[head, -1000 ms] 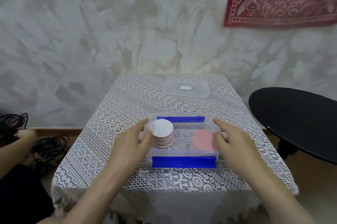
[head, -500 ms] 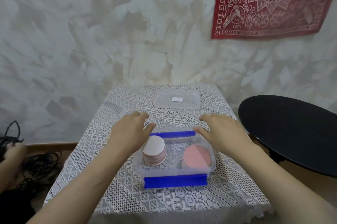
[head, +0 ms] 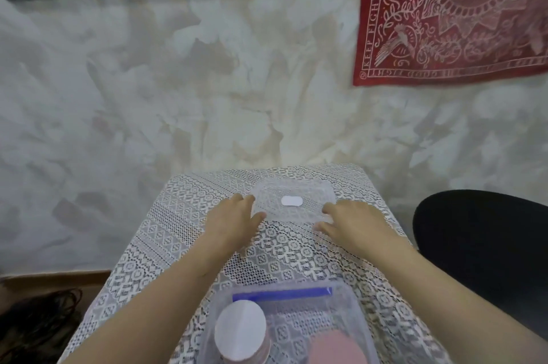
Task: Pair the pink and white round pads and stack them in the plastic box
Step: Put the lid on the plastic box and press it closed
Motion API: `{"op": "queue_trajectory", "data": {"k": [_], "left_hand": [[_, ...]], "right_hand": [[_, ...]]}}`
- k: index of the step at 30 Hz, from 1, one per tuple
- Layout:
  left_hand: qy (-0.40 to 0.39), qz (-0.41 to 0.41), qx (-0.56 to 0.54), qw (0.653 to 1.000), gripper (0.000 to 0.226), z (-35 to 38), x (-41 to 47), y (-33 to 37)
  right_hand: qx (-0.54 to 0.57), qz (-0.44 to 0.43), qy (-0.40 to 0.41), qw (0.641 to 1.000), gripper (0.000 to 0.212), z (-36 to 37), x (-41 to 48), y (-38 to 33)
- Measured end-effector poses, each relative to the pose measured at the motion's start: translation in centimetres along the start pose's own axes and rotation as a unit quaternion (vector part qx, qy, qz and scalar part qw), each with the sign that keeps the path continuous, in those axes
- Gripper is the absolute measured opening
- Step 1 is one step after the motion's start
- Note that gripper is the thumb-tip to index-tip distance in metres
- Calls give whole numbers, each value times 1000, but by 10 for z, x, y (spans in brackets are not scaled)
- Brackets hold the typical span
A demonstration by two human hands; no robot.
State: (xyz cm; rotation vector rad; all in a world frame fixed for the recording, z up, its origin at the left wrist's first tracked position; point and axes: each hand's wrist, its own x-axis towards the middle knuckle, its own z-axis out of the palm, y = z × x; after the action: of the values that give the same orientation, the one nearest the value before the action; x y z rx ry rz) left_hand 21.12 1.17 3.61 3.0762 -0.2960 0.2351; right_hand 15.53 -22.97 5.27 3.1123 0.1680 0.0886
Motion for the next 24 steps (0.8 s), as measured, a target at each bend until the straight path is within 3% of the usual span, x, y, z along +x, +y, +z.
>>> {"op": "queue_trajectory", "data": {"k": [10,20,24], "left_hand": [[-1,-4,9,1000,51,38,62,6],[-4,-18,-35,999,67,41,61,9],[30,-62,-132,989,92,30,44,8]], "right_hand": [[19,28,-2,999,50,38,73,13],[97,46,1,994,46,47,81,10],[173,60,47,982,73,39,67,8]]}}
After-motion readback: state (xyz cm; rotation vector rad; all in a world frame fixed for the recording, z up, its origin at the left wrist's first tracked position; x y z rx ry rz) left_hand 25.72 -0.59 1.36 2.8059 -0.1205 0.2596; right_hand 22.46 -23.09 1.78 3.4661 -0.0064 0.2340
